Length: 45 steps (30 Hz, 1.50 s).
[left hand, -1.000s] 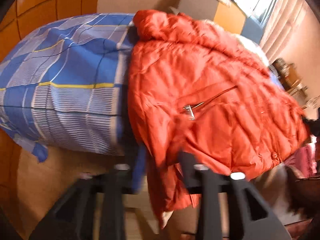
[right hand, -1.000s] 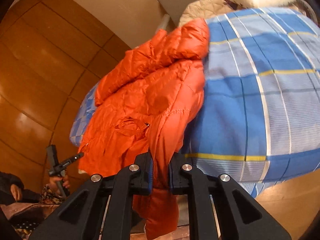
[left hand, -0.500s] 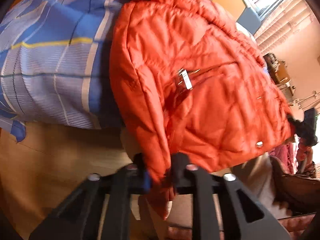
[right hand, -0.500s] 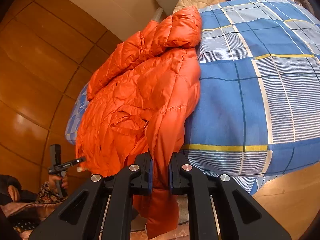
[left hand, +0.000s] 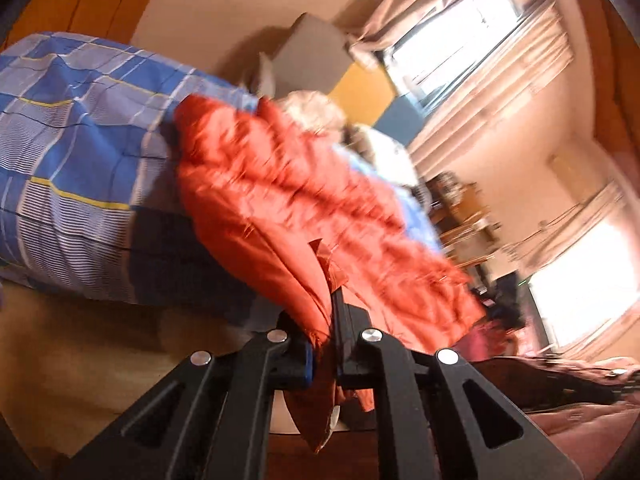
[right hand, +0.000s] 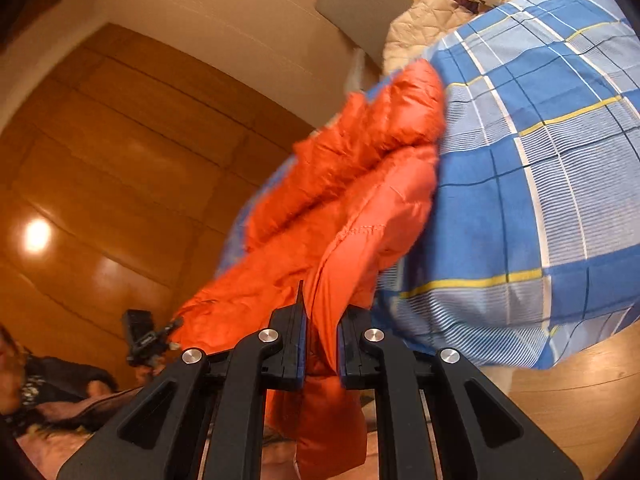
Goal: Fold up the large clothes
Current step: 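Grasp the jacket hem with both grippers and lift it over the jacket body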
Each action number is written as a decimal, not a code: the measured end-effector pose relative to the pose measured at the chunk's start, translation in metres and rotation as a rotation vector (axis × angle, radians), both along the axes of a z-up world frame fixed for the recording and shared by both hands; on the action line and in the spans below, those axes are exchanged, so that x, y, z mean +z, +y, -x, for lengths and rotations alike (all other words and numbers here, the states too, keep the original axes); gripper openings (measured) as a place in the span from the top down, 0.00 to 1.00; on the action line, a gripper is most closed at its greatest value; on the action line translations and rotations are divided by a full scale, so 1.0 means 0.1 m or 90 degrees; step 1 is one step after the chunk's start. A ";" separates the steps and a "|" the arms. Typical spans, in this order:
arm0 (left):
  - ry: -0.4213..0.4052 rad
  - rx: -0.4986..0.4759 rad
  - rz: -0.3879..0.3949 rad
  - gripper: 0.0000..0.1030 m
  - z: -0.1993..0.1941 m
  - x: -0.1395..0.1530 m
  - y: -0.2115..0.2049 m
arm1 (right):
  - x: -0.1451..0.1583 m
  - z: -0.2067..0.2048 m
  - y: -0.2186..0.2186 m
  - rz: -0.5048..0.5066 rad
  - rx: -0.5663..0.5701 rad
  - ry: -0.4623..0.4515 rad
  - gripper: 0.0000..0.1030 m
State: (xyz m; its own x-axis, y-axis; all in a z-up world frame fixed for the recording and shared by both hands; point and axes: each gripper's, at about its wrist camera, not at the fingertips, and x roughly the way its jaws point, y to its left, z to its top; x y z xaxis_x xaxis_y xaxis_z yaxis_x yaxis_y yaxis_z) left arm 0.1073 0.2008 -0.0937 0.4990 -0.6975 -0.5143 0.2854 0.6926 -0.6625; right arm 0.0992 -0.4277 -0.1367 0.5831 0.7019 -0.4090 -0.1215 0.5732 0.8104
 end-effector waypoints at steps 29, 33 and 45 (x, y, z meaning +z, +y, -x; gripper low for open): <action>0.051 0.111 -0.014 0.93 -2.12 -0.40 -0.17 | -0.49 -1.88 -0.31 -0.180 -0.142 0.113 0.90; 0.061 0.139 -0.007 0.92 -2.29 -0.56 -0.15 | -0.58 -1.99 -0.35 -0.184 -0.163 0.129 0.90; 0.072 0.218 0.024 0.58 -2.61 -0.83 -0.19 | -0.81 -2.21 -0.36 -0.219 -0.243 0.114 0.74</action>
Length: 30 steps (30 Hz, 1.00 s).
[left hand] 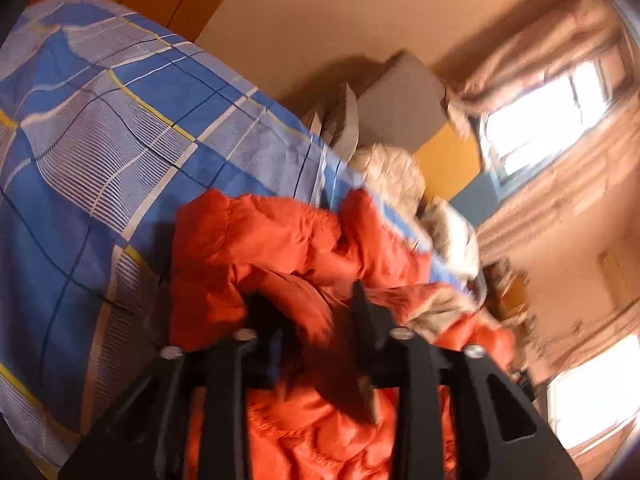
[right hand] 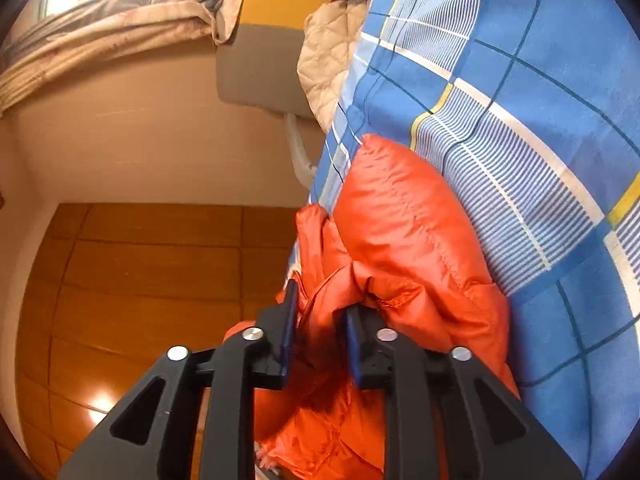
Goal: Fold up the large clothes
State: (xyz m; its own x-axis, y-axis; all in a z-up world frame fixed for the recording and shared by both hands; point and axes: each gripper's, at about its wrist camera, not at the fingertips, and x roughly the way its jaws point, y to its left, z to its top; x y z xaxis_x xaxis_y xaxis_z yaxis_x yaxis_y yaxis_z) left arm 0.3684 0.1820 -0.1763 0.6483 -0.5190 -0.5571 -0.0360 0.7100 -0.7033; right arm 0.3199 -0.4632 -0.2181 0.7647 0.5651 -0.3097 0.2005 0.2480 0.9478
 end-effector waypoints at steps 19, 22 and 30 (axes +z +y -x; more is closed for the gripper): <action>-0.118 -0.033 -0.263 0.21 0.51 0.53 -0.71 | 0.90 0.07 0.94 0.634 0.109 -0.053 0.50; -0.104 -0.100 -0.308 0.19 0.48 0.45 -1.05 | 0.84 -0.05 1.10 0.697 0.133 -0.028 0.50; -0.033 -0.140 -0.408 0.51 0.25 0.09 -1.40 | 0.53 -0.26 1.26 0.818 0.150 0.030 0.64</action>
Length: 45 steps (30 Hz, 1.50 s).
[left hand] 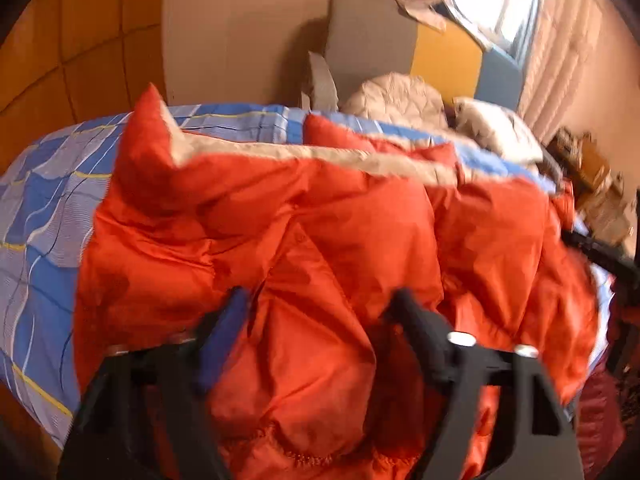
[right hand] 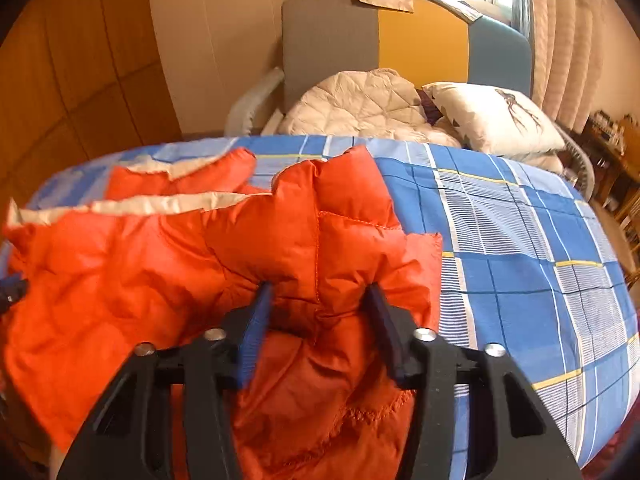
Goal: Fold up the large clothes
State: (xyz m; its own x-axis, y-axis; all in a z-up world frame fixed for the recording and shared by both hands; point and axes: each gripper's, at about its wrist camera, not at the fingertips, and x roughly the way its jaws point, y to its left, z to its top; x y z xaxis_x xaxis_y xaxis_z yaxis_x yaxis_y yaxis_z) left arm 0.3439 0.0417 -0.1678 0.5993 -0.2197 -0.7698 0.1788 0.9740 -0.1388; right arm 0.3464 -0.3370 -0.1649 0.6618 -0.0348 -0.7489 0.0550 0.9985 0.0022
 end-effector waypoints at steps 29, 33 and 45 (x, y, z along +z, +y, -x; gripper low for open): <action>0.006 0.099 0.052 0.67 -0.53 -0.09 0.07 | -0.17 -0.54 -0.06 0.017 -0.085 -0.021 0.99; 0.005 0.087 0.067 0.63 -0.56 -0.17 0.14 | -0.32 -0.64 -0.13 0.011 -0.107 -0.001 0.99; -0.047 0.096 0.060 0.54 -0.37 -0.04 0.27 | -0.46 -0.72 -0.06 0.062 -0.112 0.014 0.99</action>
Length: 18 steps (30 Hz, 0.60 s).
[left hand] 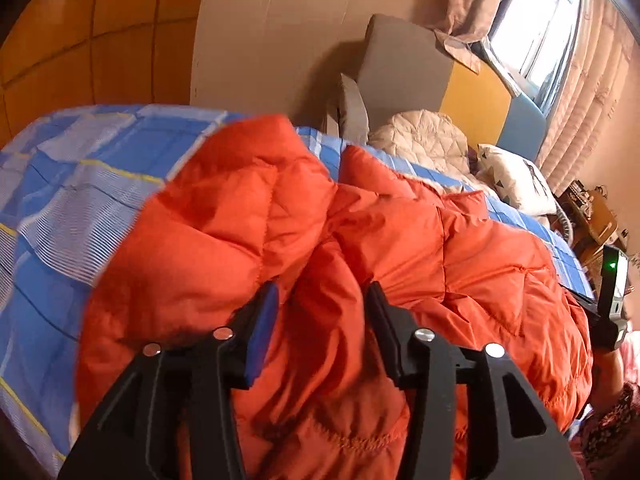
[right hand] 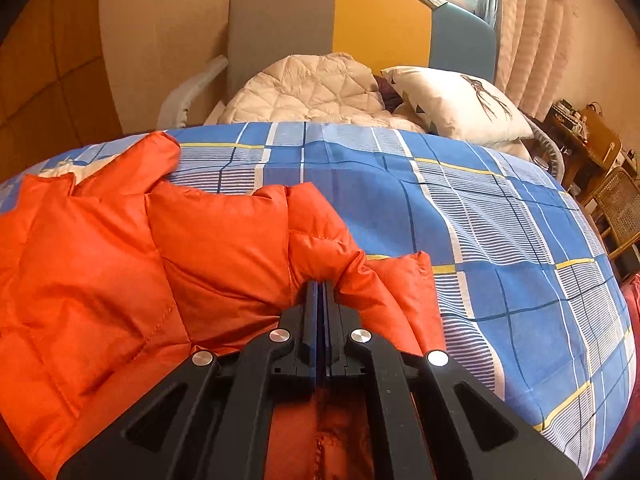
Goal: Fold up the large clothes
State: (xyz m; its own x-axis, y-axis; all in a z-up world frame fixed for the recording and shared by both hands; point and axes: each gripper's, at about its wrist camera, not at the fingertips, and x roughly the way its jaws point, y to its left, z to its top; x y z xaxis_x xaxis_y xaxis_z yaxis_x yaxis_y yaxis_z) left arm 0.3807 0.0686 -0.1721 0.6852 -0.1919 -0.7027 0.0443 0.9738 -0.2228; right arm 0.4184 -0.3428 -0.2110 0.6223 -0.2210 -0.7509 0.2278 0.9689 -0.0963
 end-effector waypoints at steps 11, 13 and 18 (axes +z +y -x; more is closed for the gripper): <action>0.001 0.085 -0.043 0.58 -0.14 0.00 0.26 | -0.02 0.00 0.00 0.002 0.003 -0.001 0.99; 0.023 0.093 -0.051 0.58 -0.22 -0.08 0.29 | -0.04 0.00 0.00 0.002 0.002 -0.002 0.99; 0.038 0.078 -0.086 0.57 -0.31 -0.27 0.26 | -0.08 -0.02 0.00 -0.004 0.002 -0.004 0.99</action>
